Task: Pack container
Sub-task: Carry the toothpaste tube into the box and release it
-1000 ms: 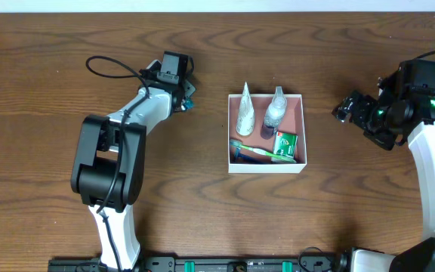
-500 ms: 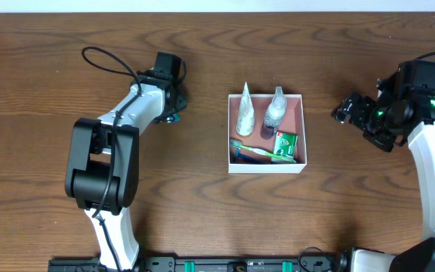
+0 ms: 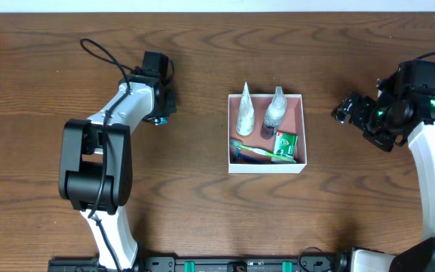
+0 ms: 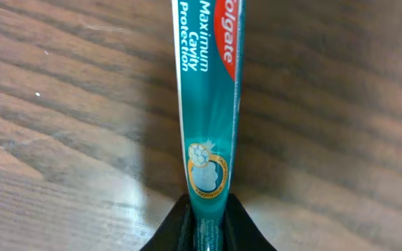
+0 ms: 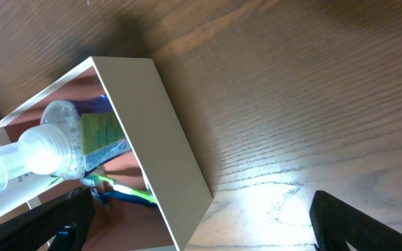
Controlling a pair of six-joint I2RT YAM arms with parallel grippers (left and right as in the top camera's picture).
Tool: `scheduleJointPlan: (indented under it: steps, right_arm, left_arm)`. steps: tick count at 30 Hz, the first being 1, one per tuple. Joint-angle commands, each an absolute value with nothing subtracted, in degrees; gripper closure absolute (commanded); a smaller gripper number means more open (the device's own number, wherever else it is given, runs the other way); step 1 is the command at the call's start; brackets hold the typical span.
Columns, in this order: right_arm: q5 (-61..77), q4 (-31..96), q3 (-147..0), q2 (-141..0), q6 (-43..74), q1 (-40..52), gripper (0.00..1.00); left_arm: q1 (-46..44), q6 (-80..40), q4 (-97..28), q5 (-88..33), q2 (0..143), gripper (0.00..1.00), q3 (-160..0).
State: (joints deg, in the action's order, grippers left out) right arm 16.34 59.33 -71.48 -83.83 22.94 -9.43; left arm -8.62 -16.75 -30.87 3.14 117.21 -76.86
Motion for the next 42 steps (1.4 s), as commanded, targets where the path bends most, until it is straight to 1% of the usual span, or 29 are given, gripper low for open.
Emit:
scheduleJointPlan:
  steps: [1, 5, 12, 14, 15, 16, 21, 25, 28, 31, 34, 38, 39, 40, 41, 42]
  right_arm:
    - [17.1, 59.4, -71.5, -83.6, 22.0, -9.7, 0.01]
    - [17.6, 59.2, -71.5, -83.6, 22.0, -9.7, 0.01]
    - [18.9, 58.2, -71.5, -83.6, 22.0, -9.7, 0.01]
    - [18.9, 58.2, -71.5, -83.6, 22.0, -9.7, 0.01]
    - [18.9, 58.2, -71.5, -83.6, 22.0, -9.7, 0.01]
    - [18.9, 58.1, -71.5, -83.6, 22.0, -9.7, 0.01]
    - [18.9, 57.6, -71.5, -83.6, 22.0, -9.7, 0.01]
    - [18.9, 57.5, -71.5, -83.6, 22.0, -9.7, 0.01]
    - [18.9, 57.5, -71.5, -83.6, 22.0, -9.7, 0.01]
    - [18.9, 57.5, -71.5, -83.6, 22.0, -9.7, 0.01]
    - [18.9, 57.5, -71.5, -83.6, 22.0, -9.7, 0.01]
    - [19.0, 57.5, -71.5, -83.6, 22.0, -9.7, 0.01]
    - [19.0, 57.5, -71.5, -83.6, 22.0, -9.7, 0.01]
    - [18.9, 57.5, -71.5, -83.6, 22.0, -9.7, 0.01]
    - [18.9, 57.5, -71.5, -83.6, 22.0, -9.7, 0.01]
    - [18.9, 57.5, -71.5, -83.6, 22.0, -9.7, 0.01]
  left_arm:
    - [-8.2, -9.5, -35.4, 0.4, 118.9, 0.87, -74.1]
    - [-8.2, -8.3, -40.1, 0.4, 112.0, 0.87, -74.1]
    - [-10.5, -1.7, -49.8, -4.0, 89.0, 0.86, -74.1]
    - [-12.7, 3.2, -51.7, -6.4, 81.7, 0.87, -74.1]
    - [-14.3, 6.0, -52.3, -7.2, 78.2, 0.89, -74.1]
    - [-15.9, 8.5, -52.5, -7.6, 75.4, 0.94, -74.1]
    - [-27.2, 21.8, -53.3, -7.6, 66.8, 0.94, -73.9]
    - [-36.8, 34.8, -53.0, -9.7, 67.4, 0.94, -72.0]
    - [-41.5, 41.6, -50.3, -9.6, 71.9, 0.94, -70.4]
    - [-43.1, 42.0, -44.6, -9.6, 78.3, 0.94, -70.0]
    - [-43.1, 42.3, -38.1, -9.6, 86.0, 0.94, -70.0]
    - [-43.1, 44.4, -32.4, -9.6, 93.1, 0.94, -70.0]
    - [-43.1, 44.3, -31.3, -9.0, 94.4, 0.83, -70.0]
    - [-43.0, 43.9, -31.0, -8.3, 95.2, 0.53, -70.0]
    - [-43.0, 42.9, -30.9, -7.1, 95.5, 0.29, -70.0]
    - [-43.0, 41.6, -30.9, -6.3, 95.5, 0.27, -70.0]
